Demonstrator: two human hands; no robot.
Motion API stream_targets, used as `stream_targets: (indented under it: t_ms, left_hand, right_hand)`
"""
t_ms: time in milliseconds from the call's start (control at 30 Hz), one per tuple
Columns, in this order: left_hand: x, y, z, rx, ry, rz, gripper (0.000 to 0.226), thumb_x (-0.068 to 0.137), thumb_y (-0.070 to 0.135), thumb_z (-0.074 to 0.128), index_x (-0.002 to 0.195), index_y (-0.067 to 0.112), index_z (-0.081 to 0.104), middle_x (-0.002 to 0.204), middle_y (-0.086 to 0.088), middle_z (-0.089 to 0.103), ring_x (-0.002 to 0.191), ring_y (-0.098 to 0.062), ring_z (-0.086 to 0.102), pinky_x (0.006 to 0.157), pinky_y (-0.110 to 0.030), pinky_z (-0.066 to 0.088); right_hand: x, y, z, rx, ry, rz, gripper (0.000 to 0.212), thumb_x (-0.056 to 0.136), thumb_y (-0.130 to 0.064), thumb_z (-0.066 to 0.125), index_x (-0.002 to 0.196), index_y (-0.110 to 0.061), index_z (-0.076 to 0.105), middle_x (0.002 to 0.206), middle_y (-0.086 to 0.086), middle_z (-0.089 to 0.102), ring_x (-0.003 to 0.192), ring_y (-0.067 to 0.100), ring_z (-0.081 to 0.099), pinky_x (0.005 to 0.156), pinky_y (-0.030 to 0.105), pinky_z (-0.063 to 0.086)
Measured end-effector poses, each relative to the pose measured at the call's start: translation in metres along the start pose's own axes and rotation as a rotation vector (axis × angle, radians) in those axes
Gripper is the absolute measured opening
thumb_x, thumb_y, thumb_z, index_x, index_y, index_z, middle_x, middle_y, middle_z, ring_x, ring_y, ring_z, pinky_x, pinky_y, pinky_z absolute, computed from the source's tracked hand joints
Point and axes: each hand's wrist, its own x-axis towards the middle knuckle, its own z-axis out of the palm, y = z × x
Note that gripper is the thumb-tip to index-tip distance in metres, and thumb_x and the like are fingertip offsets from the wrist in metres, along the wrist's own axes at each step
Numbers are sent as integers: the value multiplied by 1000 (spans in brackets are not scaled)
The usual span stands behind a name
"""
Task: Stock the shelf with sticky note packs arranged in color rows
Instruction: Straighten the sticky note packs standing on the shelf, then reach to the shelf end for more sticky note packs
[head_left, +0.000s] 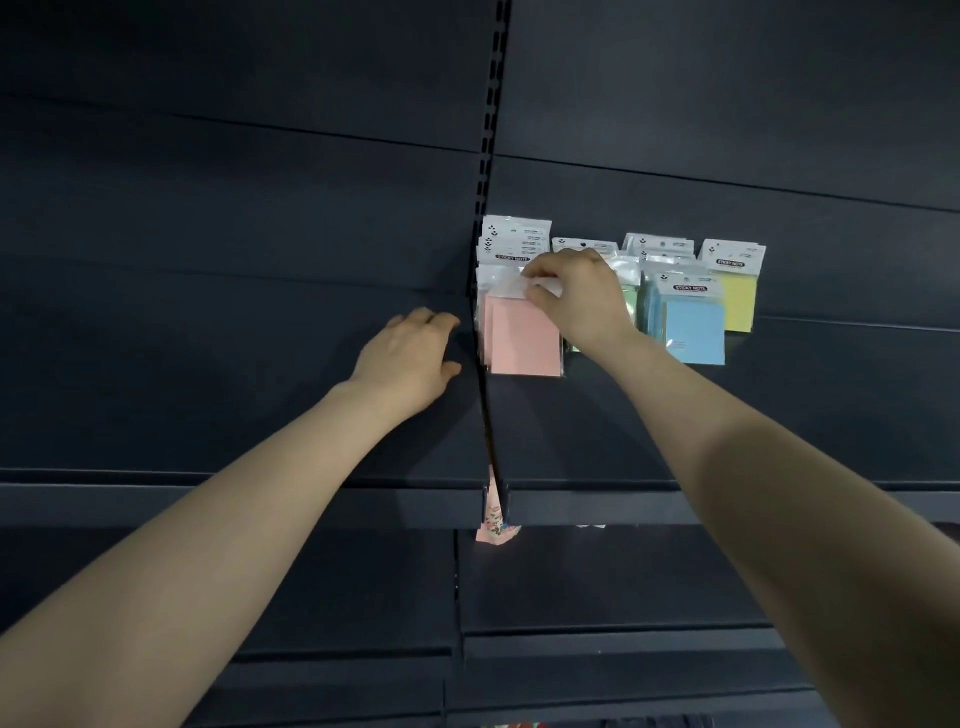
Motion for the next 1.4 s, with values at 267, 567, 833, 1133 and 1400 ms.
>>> stream_targets:
  t_ms: [267, 567, 833, 1133, 1400]
  left_hand:
    - [0, 0, -9, 133, 96, 61, 57, 91, 32, 60, 142, 16, 39, 140, -8, 44, 124, -31, 42, 102, -42, 40]
    - [14, 58, -25, 323, 296, 395, 55, 88, 34, 62, 136, 12, 47, 140, -12, 46, 126, -35, 43, 107, -48, 32]
    - [25, 181, -4, 313, 320, 649, 53, 86, 38, 64, 133, 15, 50, 130, -9, 53, 115, -33, 51, 100, -47, 38]
    - [38, 371, 37, 230, 353, 855, 54, 91, 42, 56, 137, 16, 46, 132, -6, 50, 120, -29, 47, 104, -44, 37]
    - [54, 529, 92, 147, 319, 913, 56, 93, 43, 52, 141, 15, 41, 136, -6, 46, 127, -29, 42, 109, -43, 32]
  right_hand:
    - [-19, 5, -19, -197, 5, -98, 40, 94, -25, 54, 134, -21, 56, 131, 5, 59, 124, 30, 47, 101, 43, 37]
    - [-89, 50, -83, -562, 39, -174, 47, 93, -41, 42, 131, -16, 56, 122, 10, 60, 115, 33, 55, 92, 46, 42]
    - [-167, 126, -165, -698, 2, -70, 54, 94, -47, 37, 136, -16, 51, 127, 10, 57, 117, 33, 52, 97, 45, 38]
    - [-251, 241, -280, -788, -5, 48, 57, 95, -48, 39, 140, -15, 48, 130, 12, 56, 120, 33, 51, 100, 45, 38]
    - [-316, 355, -364, -795, -23, 180, 55, 97, -47, 43, 144, -18, 42, 135, 9, 53, 128, 30, 47, 105, 43, 35]
